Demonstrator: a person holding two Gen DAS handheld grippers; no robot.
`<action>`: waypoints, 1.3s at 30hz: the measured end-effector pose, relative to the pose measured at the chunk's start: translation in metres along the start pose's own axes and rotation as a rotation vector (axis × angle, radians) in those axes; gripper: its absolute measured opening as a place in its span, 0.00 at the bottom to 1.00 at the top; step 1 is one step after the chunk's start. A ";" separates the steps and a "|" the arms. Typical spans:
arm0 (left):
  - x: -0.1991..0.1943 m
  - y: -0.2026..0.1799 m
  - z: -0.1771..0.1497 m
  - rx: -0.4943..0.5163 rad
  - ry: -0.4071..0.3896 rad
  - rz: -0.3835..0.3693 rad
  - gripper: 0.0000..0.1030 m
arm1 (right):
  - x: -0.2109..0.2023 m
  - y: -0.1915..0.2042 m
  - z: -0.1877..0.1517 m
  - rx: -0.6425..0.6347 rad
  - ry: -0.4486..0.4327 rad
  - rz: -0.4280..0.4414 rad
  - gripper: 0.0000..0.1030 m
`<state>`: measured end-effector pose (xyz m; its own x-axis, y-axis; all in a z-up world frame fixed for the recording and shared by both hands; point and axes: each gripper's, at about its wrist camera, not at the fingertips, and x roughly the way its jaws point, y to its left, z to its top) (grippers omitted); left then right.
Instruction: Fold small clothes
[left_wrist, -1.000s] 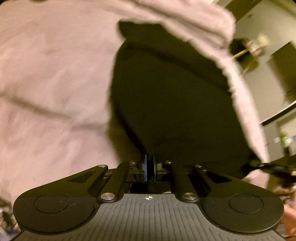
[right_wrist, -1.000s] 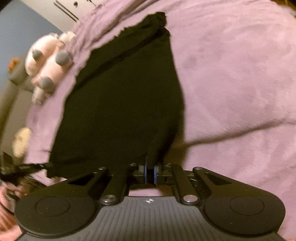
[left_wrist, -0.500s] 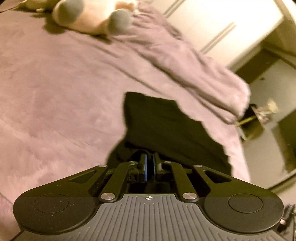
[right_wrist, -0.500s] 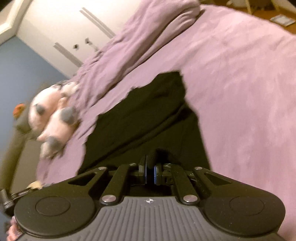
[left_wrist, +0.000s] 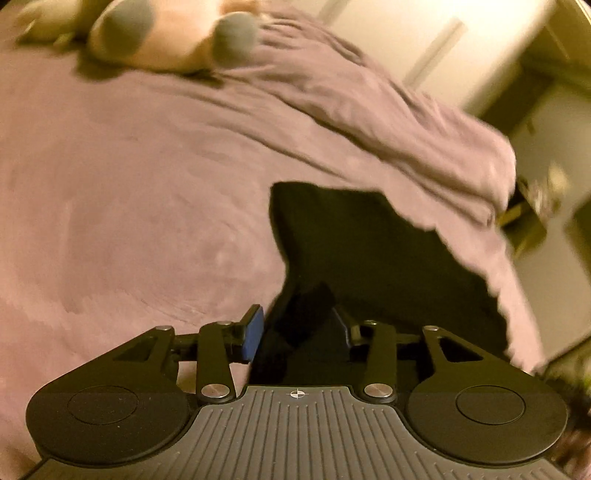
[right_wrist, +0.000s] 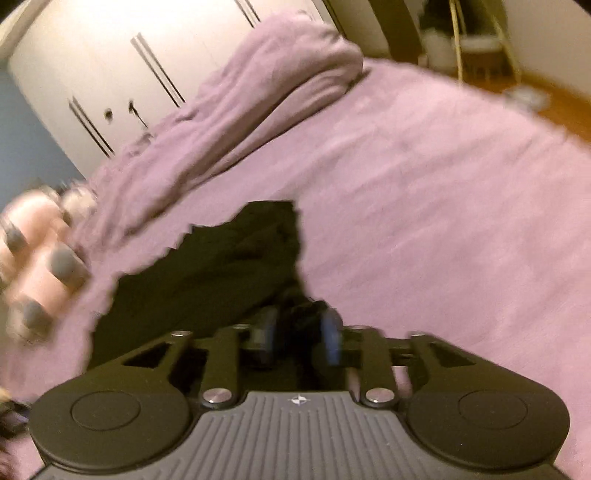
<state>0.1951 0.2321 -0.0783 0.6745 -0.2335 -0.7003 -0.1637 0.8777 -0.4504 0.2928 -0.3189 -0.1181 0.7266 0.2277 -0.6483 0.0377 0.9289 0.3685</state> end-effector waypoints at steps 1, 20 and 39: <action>0.004 -0.004 -0.002 0.044 0.015 0.011 0.45 | -0.005 -0.001 -0.001 -0.044 -0.026 -0.021 0.34; 0.048 -0.035 -0.002 0.248 -0.034 0.096 0.12 | 0.029 0.007 -0.004 -0.213 0.072 0.022 0.17; 0.002 -0.062 0.081 0.205 -0.270 0.046 0.09 | -0.006 0.066 0.049 -0.351 -0.167 0.015 0.03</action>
<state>0.2649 0.2109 -0.0068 0.8405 -0.0969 -0.5330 -0.0684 0.9570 -0.2818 0.3245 -0.2730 -0.0571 0.8279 0.2184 -0.5166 -0.1897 0.9758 0.1084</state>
